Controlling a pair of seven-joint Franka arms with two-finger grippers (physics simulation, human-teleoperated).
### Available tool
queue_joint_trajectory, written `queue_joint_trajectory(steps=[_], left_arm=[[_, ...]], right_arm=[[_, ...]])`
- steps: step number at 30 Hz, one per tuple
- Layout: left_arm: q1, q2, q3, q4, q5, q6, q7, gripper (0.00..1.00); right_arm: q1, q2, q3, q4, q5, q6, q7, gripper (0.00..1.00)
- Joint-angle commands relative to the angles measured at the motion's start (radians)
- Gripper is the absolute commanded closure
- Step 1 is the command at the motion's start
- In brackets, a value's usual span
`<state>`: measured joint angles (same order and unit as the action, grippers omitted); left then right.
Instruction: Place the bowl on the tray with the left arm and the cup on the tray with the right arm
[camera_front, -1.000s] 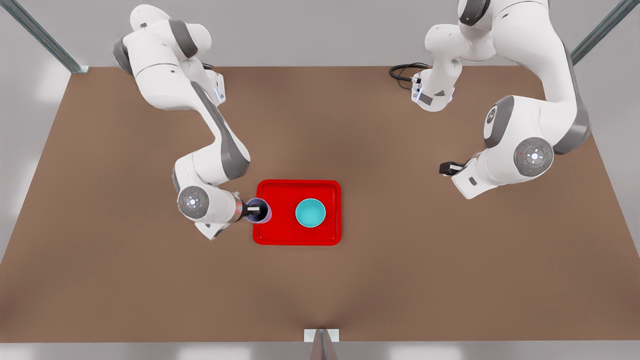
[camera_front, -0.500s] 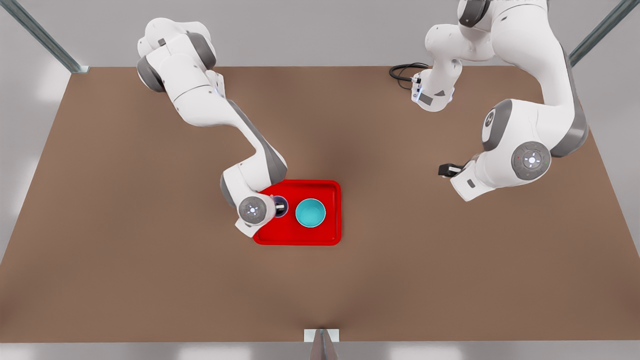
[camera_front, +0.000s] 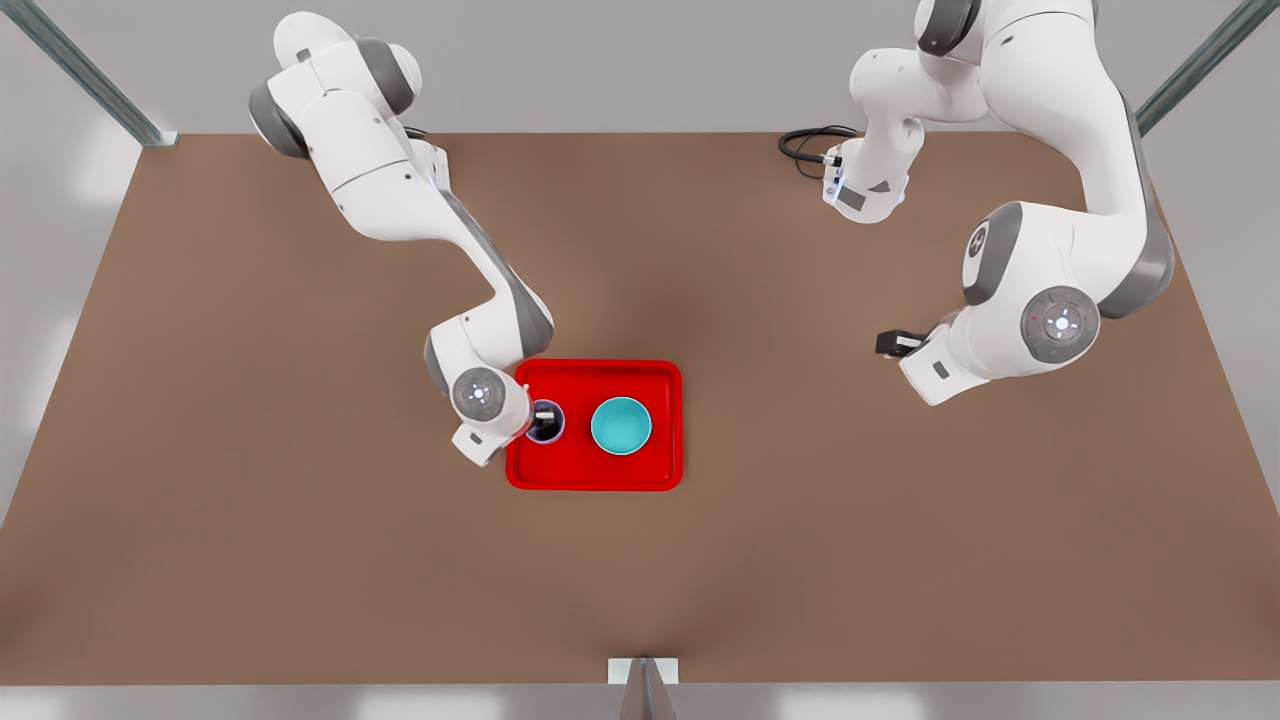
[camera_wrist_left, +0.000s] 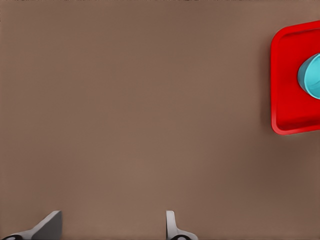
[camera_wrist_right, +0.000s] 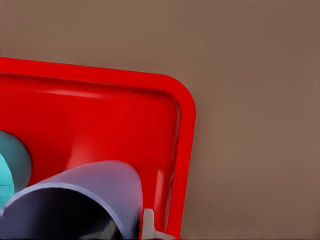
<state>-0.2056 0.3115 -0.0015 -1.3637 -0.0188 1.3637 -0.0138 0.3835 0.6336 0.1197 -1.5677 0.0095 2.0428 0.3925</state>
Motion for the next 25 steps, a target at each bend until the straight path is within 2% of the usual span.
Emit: queue_joint_trajectory(steps=[1,8,13,16,17,18,20,22,25], left_arm=[[0.0,0.0,0.0,0.0,0.0,0.0,0.0,0.0],[0.002,0.0,0.0,0.0,0.0,0.0,0.0,0.0],[0.002,0.001,0.0,0.002,0.0,0.002,0.0,0.0],[0.0,0.0,0.0,0.002,0.002,0.005,-0.003,0.0],[0.0,0.0,0.0,0.009,0.01,0.003,-0.008,0.0],[0.002,-0.005,0.002,0.029,0.011,0.003,0.002,0.0],[0.002,-0.005,0.002,0.032,0.042,0.002,-0.009,0.0],[0.002,-0.002,0.002,0.034,0.077,-0.006,-0.011,0.0],[0.003,-0.019,0.0,0.028,0.074,0.002,-0.009,0.0]], right_arm=[[0.0,0.0,0.0,0.0,0.003,0.001,-0.001,0.0],[-0.003,-0.002,-0.002,0.006,0.003,-0.013,-0.003,0.0],[-0.026,-0.032,-0.063,0.084,0.007,-0.124,-0.05,0.0],[-0.136,-0.167,-0.103,0.094,0.013,-0.19,-0.151,0.0],[-0.27,-0.285,-0.091,0.084,0.013,-0.214,-0.19,0.0],[-0.42,-0.385,-0.02,0.084,0.027,-0.347,-0.247,0.0],[-0.561,-0.482,0.052,0.136,0.026,-0.582,-0.267,0.0],[-0.581,-0.39,0.075,0.31,0.015,-0.694,-0.265,0.0],[-0.575,-0.379,0.074,0.299,0.015,-0.687,-0.265,0.0]])
